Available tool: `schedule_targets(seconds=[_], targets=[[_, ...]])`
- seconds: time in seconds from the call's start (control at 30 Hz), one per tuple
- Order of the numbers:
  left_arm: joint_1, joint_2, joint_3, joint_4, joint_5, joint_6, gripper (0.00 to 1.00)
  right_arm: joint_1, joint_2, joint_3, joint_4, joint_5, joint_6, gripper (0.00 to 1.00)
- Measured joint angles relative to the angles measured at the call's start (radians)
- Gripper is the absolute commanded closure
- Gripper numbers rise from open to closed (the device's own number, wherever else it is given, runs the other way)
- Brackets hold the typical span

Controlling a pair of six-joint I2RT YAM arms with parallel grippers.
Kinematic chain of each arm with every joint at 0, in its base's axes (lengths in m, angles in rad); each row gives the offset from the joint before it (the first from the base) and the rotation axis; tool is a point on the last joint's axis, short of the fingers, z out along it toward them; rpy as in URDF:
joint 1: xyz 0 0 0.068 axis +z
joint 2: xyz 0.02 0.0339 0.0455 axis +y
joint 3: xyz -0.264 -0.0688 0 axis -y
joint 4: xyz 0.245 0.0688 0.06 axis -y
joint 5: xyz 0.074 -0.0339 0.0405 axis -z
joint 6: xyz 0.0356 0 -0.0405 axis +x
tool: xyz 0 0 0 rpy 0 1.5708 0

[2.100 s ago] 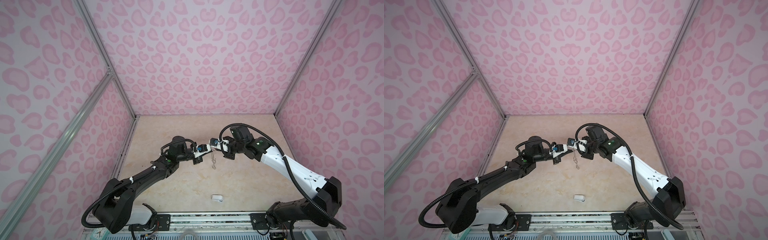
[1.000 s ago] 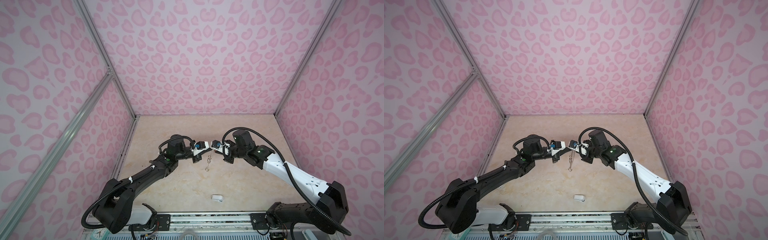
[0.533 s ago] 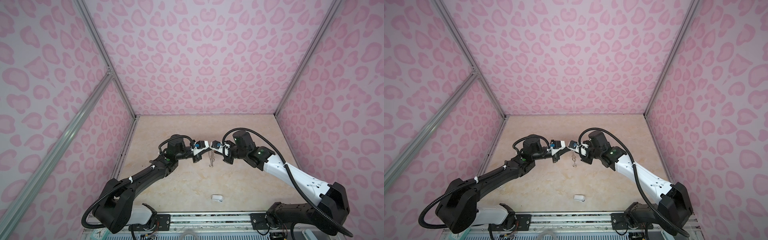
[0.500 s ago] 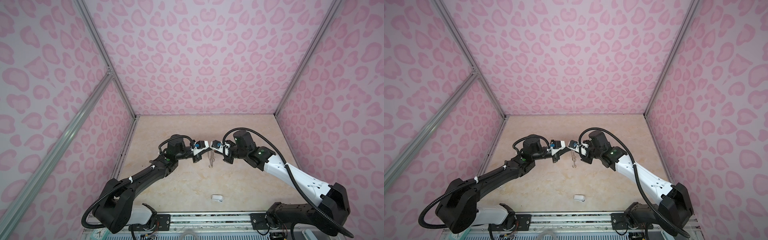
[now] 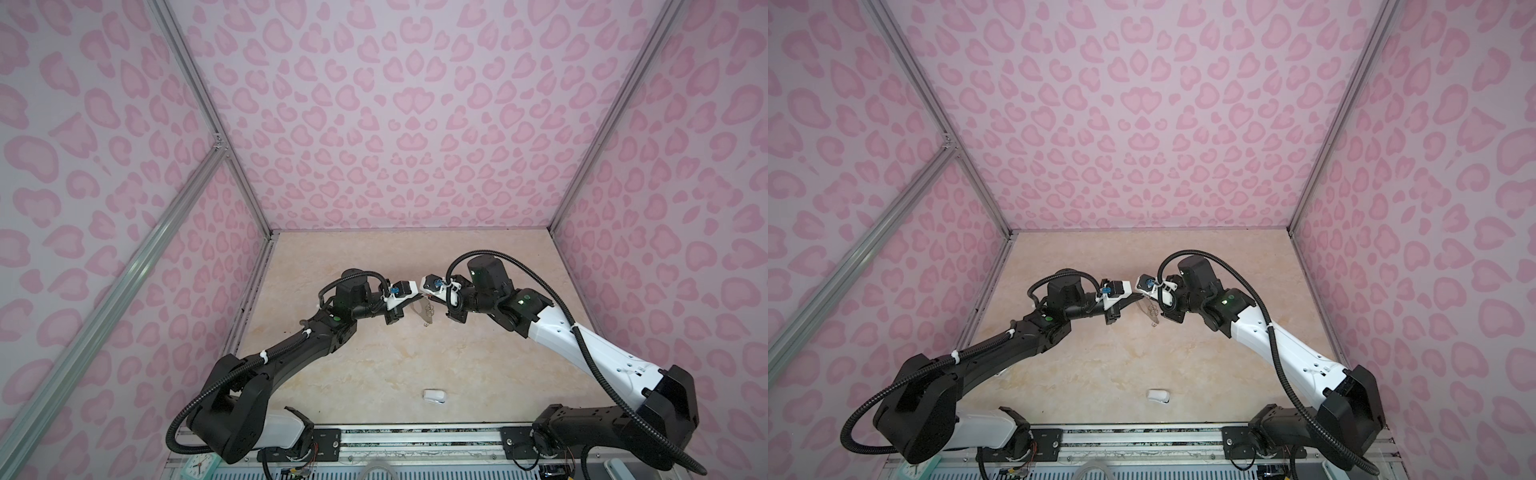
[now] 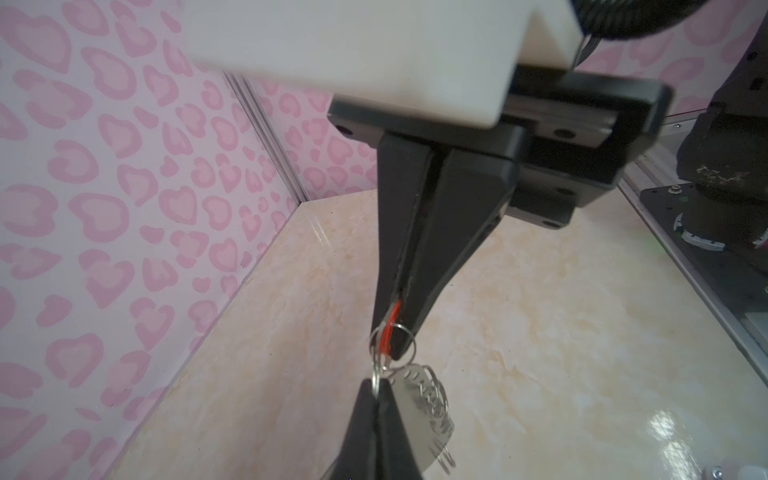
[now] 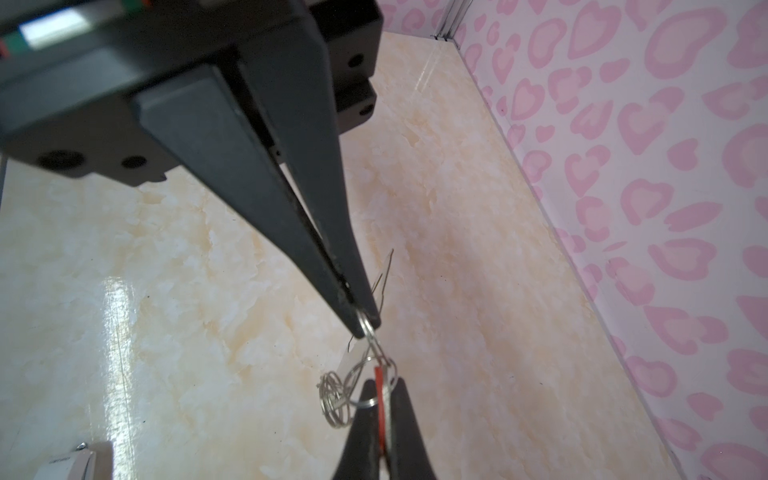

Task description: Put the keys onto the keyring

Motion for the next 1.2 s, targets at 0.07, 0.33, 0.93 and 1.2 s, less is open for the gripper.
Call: schedule_targets(seconds=[0.07, 0.33, 0.93, 1.2], targets=[[0.0, 0.0, 0.0, -0.005, -0.011, 0.003, 0.97, 0.0, 0.018, 0.022, -0.023, 0.003, 0.0, 1.0], [-0.005, -0.002, -0.008, -0.005, -0.028, 0.01, 0.97, -0.003, 0.069, 0.058, -0.088, 0.006, -0.017, 1.0], [-0.004, -0.011, -0.019, 0.018, -0.009, 0.003, 0.91, -0.034, 0.095, 0.056, -0.101, -0.02, -0.03, 1.0], [0.005, 0.016, -0.021, 0.027, 0.002, -0.009, 0.71, -0.045, 0.104, 0.098, -0.166, -0.001, -0.058, 1.0]])
